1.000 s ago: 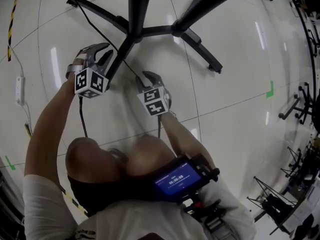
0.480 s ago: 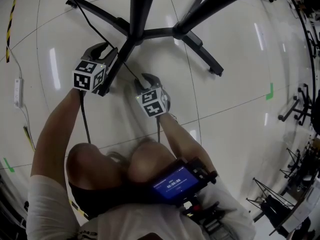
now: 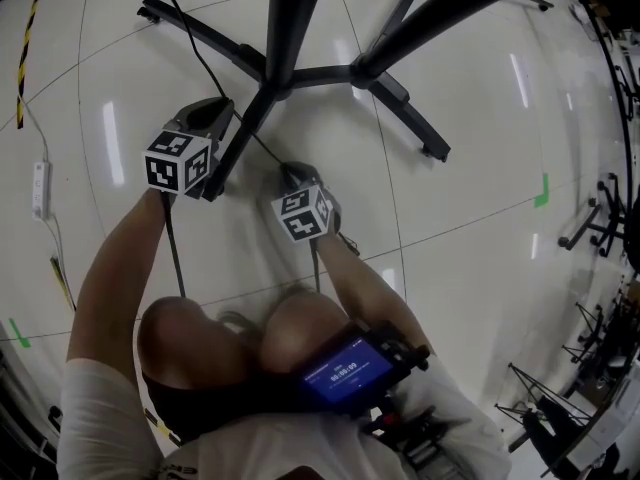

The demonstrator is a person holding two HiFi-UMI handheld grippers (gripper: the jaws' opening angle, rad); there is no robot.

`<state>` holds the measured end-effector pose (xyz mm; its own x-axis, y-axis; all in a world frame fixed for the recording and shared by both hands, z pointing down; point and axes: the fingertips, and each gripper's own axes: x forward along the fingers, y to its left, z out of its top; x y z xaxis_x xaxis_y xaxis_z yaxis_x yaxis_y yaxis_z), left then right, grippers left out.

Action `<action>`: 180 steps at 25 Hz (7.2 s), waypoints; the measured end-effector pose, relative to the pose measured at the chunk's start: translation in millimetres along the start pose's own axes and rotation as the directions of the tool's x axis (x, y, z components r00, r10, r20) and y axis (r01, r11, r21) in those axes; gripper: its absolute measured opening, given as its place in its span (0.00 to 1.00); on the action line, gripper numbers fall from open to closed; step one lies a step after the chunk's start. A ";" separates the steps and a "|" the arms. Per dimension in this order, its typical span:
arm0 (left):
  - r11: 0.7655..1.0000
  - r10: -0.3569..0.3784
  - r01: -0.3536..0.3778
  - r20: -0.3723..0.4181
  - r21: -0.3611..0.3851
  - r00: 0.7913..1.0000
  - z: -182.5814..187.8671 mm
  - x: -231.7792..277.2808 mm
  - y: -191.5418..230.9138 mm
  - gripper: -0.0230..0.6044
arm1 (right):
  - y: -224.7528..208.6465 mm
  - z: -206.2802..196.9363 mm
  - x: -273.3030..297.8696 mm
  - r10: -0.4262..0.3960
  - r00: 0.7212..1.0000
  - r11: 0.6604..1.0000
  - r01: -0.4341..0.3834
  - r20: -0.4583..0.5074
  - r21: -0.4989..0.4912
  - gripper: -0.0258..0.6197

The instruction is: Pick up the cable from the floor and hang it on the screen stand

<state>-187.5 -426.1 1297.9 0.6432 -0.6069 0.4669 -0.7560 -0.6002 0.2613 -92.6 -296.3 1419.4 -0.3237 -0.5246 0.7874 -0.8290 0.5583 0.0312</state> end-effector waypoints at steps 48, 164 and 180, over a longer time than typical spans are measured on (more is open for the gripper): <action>0.998 -0.027 0.053 0.438 -0.047 0.899 695.3 -452.0 -232.9 0.10 | -99.6 575.3 -738.4 -0.403 0.770 0.877 0.479 0.494 -0.031 0.08; 0.913 -0.113 -0.260 0.806 0.316 0.581 1077.8 -518.0 -389.0 0.06 | -350.2 958.1 -1085.9 -0.242 0.232 0.674 0.738 0.942 -0.008 0.08; 0.913 -0.072 -0.142 0.493 0.383 0.867 904.0 -332.1 -374.1 0.07 | -351.9 958.3 -1082.7 -0.240 0.233 0.666 0.746 0.943 -0.015 0.08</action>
<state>-8.4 -471.1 281.3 0.6719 -0.7400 -0.0308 -0.7349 -0.6611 -0.1510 112.6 -540.8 -34.1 -0.3065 -0.8617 -0.4043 -0.7865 -0.0099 0.6175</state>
